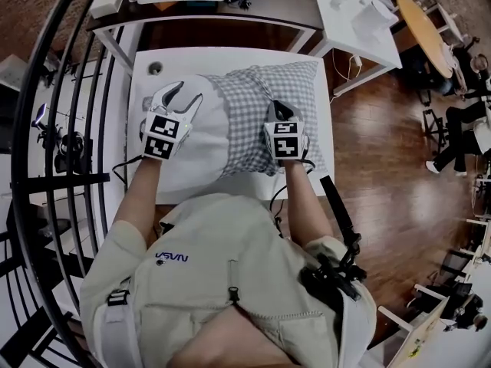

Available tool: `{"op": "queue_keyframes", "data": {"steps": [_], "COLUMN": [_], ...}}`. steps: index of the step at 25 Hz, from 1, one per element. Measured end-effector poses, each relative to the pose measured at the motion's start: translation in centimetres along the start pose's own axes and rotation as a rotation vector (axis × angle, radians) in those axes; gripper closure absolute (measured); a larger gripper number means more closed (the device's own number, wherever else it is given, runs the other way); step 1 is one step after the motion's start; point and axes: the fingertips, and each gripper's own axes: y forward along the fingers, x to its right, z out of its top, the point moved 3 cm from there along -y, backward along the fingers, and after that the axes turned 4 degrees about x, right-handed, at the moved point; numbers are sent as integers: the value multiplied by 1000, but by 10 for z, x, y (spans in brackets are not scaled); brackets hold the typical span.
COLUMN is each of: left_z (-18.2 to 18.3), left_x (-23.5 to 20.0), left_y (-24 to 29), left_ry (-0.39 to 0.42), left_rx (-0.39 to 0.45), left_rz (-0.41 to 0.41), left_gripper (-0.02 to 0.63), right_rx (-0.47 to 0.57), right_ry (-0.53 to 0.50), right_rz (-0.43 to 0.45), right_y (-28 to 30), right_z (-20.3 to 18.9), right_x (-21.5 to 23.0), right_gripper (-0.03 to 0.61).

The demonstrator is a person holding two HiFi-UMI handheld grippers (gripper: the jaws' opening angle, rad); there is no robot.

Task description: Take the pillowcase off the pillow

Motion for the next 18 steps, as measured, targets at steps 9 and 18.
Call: {"op": "queue_keyframes", "data": {"steps": [9,18], "left_z": [-49,-38], "left_x": [-1,35], "left_y": [62,38], "left_ry": [-80,-20], "left_rx": [-335,-229], "left_rz": [-94,-80], "left_gripper": [437,570], "right_rx": [55,17], "right_ry": [20,-157], "right_rz": [129,259], "right_y": [-6,62], "right_z": [44,109], "right_x": [1,-24], "right_gripper": [536,433]}}
